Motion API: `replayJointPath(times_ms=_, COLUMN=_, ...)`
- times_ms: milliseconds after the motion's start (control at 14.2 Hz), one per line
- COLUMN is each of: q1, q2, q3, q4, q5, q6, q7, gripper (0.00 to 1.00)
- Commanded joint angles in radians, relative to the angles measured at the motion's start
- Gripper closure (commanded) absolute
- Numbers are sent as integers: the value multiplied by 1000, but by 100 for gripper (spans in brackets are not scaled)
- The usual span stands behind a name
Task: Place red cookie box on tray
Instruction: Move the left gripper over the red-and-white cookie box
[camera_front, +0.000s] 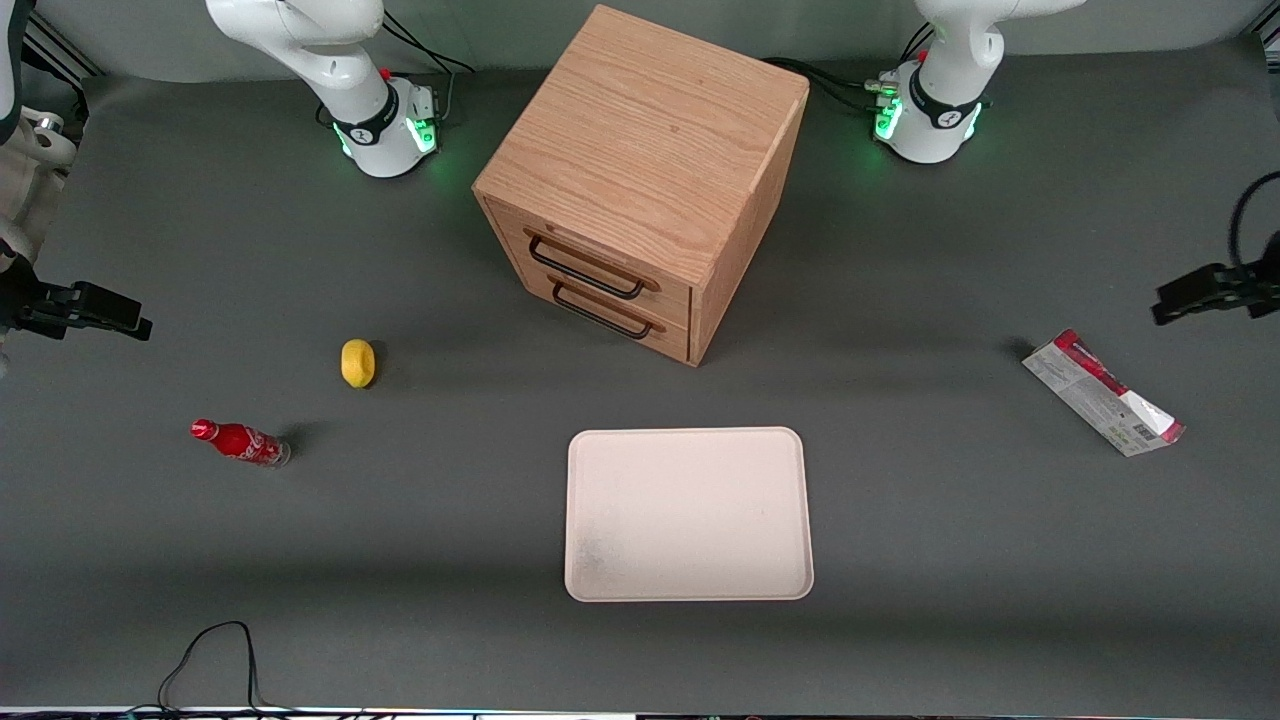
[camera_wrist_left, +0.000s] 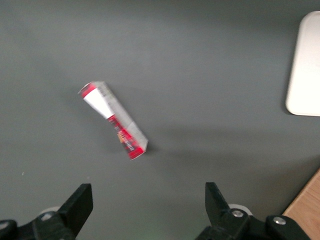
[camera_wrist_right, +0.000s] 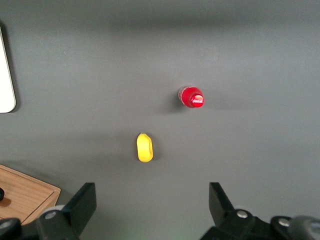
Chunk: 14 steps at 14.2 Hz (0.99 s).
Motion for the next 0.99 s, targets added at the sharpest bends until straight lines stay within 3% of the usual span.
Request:
replayJointPath(times_ms=0, q1=96, q2=-23, q3=-2, q4=-50, q5=-2, q6=5, q7=-9, gripper=0)
replayJointPath(times_ms=424, q1=185, q2=-161, q3=1, q4=-309, q5=-4, q6=171, q7=-175, gripper=0)
replayJointPath(times_ms=706, q1=210, q2=-153, q3=0, q4=-334, q5=-8, q6=197, q7=-467, gripper=0)
replayJointPath(times_ms=918, q1=213, q2=-132, q3=1, q4=-370, q5=-40, q6=255, q7=-514, gripper=0)
